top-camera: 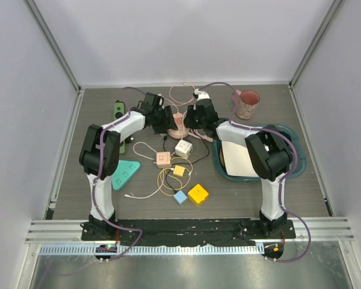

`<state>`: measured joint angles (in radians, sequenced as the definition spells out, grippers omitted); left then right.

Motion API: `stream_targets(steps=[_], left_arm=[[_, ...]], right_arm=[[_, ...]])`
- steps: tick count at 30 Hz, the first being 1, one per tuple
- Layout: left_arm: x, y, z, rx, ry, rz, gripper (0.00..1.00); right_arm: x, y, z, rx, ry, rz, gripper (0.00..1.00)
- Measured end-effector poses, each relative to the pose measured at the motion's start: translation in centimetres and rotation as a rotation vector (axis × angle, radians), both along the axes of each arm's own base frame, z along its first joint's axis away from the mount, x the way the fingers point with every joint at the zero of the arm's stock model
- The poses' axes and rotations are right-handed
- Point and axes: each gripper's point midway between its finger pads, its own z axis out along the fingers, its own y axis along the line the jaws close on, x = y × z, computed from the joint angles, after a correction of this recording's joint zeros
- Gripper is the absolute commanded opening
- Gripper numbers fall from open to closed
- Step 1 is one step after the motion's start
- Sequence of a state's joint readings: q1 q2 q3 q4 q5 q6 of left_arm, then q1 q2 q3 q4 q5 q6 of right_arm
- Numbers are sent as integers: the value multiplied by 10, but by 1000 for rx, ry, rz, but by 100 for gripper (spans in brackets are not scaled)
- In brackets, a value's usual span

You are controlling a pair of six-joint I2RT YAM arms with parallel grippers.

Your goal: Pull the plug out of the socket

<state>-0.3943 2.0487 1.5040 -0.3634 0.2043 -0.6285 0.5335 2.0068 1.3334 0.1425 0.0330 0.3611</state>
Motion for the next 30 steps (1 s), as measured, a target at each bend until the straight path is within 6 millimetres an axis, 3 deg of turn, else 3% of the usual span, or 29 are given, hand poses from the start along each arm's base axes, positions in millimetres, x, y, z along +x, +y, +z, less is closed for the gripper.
stream_targets(steps=[8, 13, 17, 21, 23, 30], left_arm=[[-5, 0, -5, -187, 6, 2, 62], [-3, -8, 4, -289, -4, -15, 60], [2, -18, 13, -352, -30, -36, 49], [7, -21, 17, -388, -31, -22, 10], [11, -22, 20, -406, -27, -12, 0], [12, -26, 5, -414, 20, 2, 0]], right_arm=[[0, 0, -3, 72, 12, -21, 1], [7, -3, 3, 160, 15, -39, 1], [15, -4, 14, 217, -8, -44, 1], [16, -7, 14, 223, -6, -46, 1], [16, -10, 12, 218, 0, -52, 1], [19, -15, 9, 122, -33, -46, 1]])
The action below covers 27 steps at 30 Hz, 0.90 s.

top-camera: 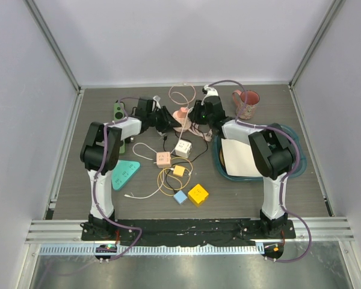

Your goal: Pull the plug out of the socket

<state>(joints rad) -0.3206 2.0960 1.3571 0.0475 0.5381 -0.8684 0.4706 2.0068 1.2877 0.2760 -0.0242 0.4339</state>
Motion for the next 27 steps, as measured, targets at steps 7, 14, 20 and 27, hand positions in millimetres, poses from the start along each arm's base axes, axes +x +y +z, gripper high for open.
stream_targets(steps=[7, 14, 20, 27], left_arm=[[5, 0, -7, -3, 46, 29, 0], [8, -2, -5, -16, 38, 24, 0], [9, -2, -5, -31, 18, 18, 0], [9, -1, -6, -43, 15, 10, 0]], right_arm=[[-1, -6, 11, -88, -37, 4, 1], [10, 3, 48, -57, -100, 12, 6], [44, -21, 76, 38, -139, -68, 11], [57, -42, 55, 61, -90, -113, 31]])
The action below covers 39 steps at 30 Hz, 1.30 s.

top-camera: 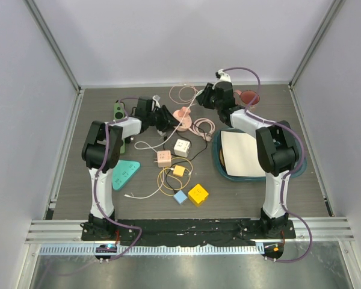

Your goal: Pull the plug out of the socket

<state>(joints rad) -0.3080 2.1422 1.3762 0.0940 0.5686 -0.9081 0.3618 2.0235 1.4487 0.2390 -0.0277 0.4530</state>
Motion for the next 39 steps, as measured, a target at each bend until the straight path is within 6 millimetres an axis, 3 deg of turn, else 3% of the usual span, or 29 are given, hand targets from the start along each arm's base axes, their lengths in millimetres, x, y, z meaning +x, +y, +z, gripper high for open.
stream_targets(steps=[6, 8, 9, 12, 19, 20, 25, 27, 29, 39], left_arm=[[0, 1, -1, 3, -2, -3, 0], [0, 1, -1, 4, -3, -4, 0], [0, 1, -1, 4, -3, -4, 0], [0, 2, -1, 6, -6, -7, 0], [-1, 2, -1, 8, -7, -10, 0], [-1, 2, -1, 8, -7, -11, 0], [-3, 3, -4, 17, -2, -16, 0], [-3, 3, -4, 19, 0, -17, 0], [-3, 3, -4, 21, -1, -19, 0], [-6, 5, -5, 38, 6, -25, 0]], right_arm=[[-1, -3, -18, -1, 46, -17, 35], [-2, -4, -22, 2, 50, -18, 44], [-3, -4, -23, 6, 52, -13, 54], [-6, -4, -28, 9, 67, 1, 63], [-6, -9, -29, -7, 72, -17, 64], [-6, -11, -31, -14, 78, -26, 62], [-8, -16, -36, -40, 95, -44, 32], [-8, -17, -34, -48, 88, -41, 14], [-7, -18, -32, -57, 80, -41, 3], [-1, -24, -10, -83, 22, -50, 1]])
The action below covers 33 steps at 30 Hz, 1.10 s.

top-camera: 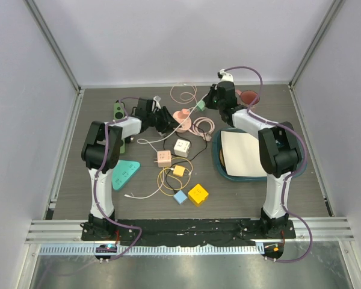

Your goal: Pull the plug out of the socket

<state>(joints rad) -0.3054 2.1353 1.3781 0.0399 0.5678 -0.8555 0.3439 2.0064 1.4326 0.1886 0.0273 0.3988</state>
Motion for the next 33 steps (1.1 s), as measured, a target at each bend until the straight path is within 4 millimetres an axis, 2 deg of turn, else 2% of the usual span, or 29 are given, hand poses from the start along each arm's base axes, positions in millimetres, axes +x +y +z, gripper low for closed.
stream_targets(steps=[1, 4, 5, 8, 12, 19, 22, 26, 31, 33], left_arm=[[0, 0, 0, 1, 1, 1, 0], [0, 1, 0, 6, 3, 5, 0], [0, 1, 0, 8, 2, 5, 0], [1, 1, 1, 14, 2, 5, 0], [1, 2, 1, 24, 4, 4, 0], [2, 2, 3, 42, 8, -1, 0], [2, 2, 3, 46, 6, -3, 0], [3, 2, 6, 52, -9, -19, 0], [1, 1, 7, 42, -13, -42, 0], [2, 0, 6, 35, -14, -56, 0]], right_arm=[[1, -1, 3, -4, -7, -3, 1], [5, -3, 15, -9, -29, -13, 28], [6, -4, 19, -11, -29, -21, 41], [12, -10, 31, -19, -28, -66, 53], [12, -16, 31, -38, -13, -101, 59], [8, -15, 16, -64, 58, -80, 59], [3, -1, 15, -49, 65, 18, 63], [-5, 27, 19, 0, 13, 205, 73], [-32, 55, 7, 39, -29, 445, 84], [-42, 63, 3, 47, -64, 525, 84]])
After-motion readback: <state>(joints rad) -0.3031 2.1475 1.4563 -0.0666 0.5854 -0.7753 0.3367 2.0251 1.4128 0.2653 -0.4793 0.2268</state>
